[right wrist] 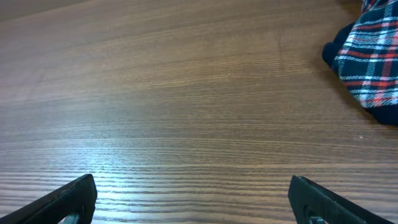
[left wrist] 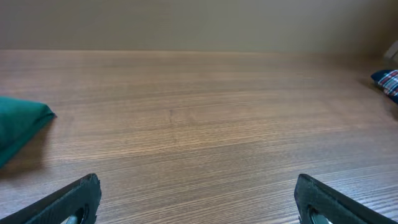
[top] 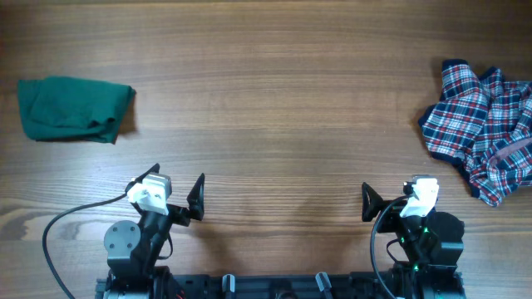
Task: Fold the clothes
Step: 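Raise both grippers from rest and move the right gripper toward the plaid shirt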
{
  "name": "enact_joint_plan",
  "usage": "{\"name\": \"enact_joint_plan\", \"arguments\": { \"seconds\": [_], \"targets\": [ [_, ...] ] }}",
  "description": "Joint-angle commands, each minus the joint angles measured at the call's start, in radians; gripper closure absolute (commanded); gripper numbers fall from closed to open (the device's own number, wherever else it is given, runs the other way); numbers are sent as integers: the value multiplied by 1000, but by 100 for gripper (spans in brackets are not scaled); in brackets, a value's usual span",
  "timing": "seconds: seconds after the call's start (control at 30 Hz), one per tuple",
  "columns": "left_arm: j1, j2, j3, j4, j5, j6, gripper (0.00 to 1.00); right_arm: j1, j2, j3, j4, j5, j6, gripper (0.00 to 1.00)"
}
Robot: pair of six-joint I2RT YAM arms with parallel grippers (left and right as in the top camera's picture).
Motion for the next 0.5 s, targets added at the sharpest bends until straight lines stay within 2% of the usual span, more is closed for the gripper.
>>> {"name": "enact_joint_plan", "arguments": {
  "seconds": [0.0,0.27,0.37,0.47],
  "targets": [
    [-7,-8,-5,5,8,9,0,-3,-8,-2,2,-15,13,0],
    [-7,-8,-5,5,8,8,0,-3,-8,-2,2,-15,13,0],
    [-7,-8,-5,5,8,8,0,-3,-8,-2,9,84,11,0],
    [-7,-8,-5,5,9,8,0,-3,-8,-2,9,84,11,0]
  ]
}}
